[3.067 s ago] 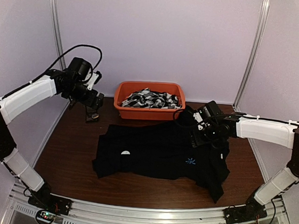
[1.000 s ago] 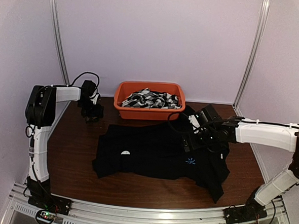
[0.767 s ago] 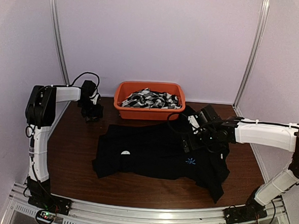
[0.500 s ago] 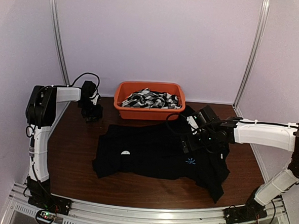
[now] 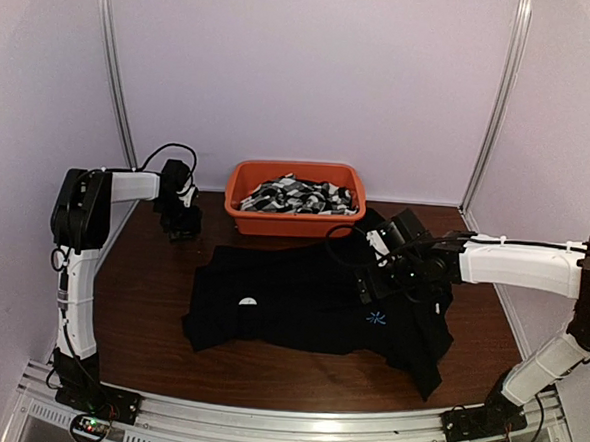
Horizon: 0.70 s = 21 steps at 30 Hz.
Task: Pin the brooch onto the clothing
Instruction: Pick up the brooch from the brooch box.
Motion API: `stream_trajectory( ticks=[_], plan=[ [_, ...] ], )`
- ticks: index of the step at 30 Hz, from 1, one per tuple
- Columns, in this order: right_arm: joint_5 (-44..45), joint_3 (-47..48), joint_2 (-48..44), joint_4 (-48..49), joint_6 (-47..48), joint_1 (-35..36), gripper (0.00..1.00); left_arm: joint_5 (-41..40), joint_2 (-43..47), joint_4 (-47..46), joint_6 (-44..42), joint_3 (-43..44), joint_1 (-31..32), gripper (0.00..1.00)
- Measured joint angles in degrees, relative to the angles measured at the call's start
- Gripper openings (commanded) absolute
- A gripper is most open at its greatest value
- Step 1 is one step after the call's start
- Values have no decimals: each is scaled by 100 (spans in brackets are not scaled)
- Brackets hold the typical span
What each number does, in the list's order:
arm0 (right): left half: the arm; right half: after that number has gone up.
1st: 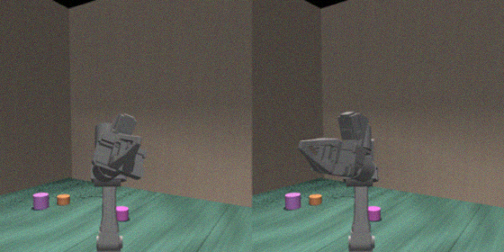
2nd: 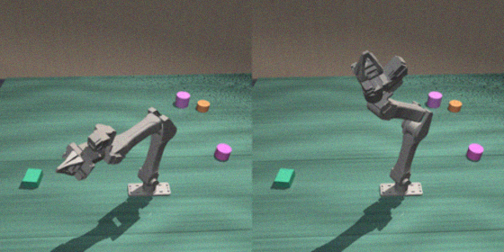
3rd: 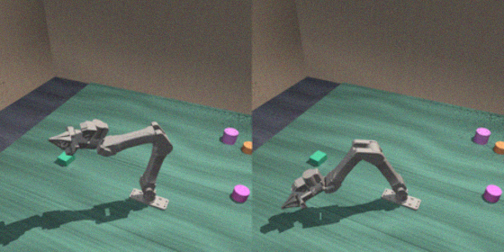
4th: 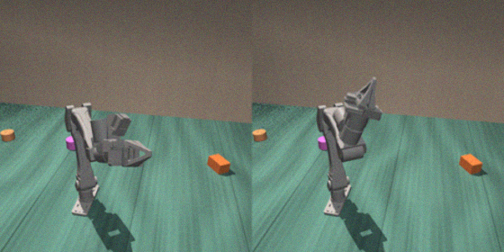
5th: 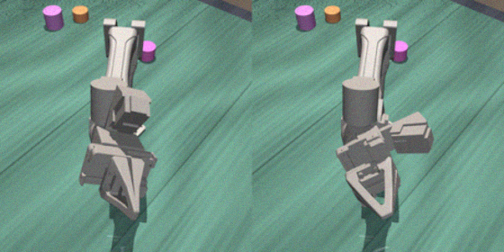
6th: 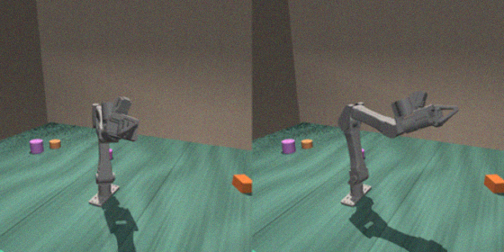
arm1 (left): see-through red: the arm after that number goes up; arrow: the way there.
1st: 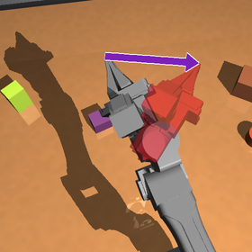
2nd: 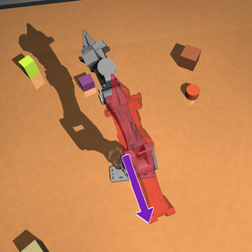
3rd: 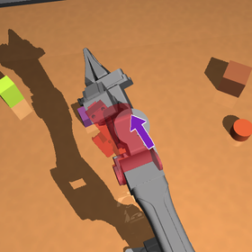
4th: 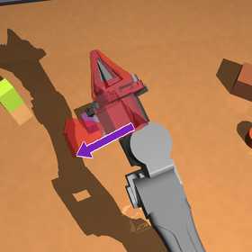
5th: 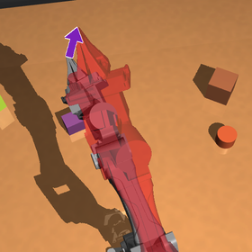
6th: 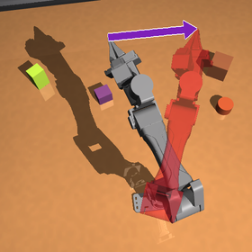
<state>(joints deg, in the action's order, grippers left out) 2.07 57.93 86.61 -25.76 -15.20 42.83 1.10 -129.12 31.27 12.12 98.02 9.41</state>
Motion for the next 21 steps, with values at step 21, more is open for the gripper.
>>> stream_trajectory(
  ticks=[21],
  plan=[
    [57, 0, 44, -7, -4, 201, 95, -184, 0, -2, -2, 0, 2, 39]
  ],
)
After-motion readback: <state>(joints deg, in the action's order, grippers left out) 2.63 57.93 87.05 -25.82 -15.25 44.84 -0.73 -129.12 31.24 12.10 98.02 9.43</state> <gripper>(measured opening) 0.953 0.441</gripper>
